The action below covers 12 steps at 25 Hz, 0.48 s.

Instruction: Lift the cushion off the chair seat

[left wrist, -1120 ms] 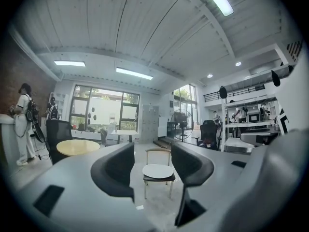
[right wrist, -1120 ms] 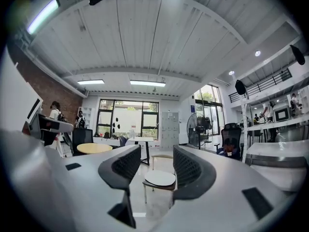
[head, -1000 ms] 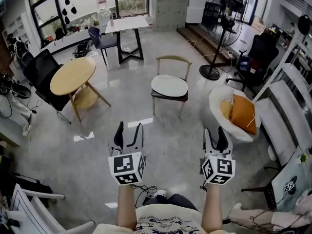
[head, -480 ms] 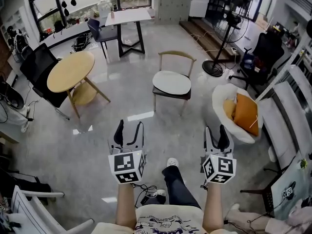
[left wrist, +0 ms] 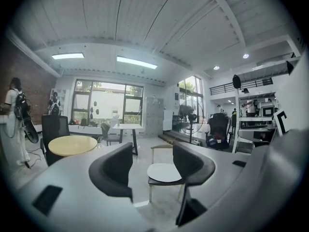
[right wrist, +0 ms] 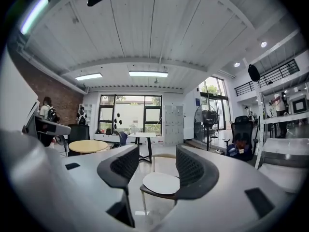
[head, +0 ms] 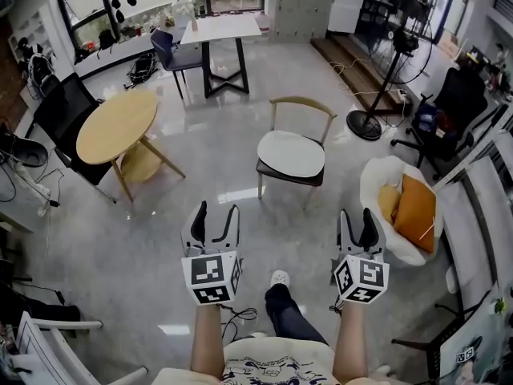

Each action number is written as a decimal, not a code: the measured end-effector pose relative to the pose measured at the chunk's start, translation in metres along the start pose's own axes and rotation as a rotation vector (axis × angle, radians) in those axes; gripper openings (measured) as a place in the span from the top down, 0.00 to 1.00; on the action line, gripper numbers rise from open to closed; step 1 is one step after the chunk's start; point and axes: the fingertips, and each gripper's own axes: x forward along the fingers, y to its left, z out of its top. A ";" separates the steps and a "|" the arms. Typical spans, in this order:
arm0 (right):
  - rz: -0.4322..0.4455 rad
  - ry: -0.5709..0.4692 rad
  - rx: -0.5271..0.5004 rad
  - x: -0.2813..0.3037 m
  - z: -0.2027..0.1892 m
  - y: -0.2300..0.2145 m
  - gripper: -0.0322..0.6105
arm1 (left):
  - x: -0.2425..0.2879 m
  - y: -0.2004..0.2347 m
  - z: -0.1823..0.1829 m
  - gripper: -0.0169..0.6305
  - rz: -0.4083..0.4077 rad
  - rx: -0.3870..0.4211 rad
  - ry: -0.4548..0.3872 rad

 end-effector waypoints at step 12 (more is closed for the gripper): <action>0.017 -0.025 0.022 0.195 0.040 -0.104 0.58 | 0.198 -0.033 0.063 0.58 0.045 -0.007 -0.044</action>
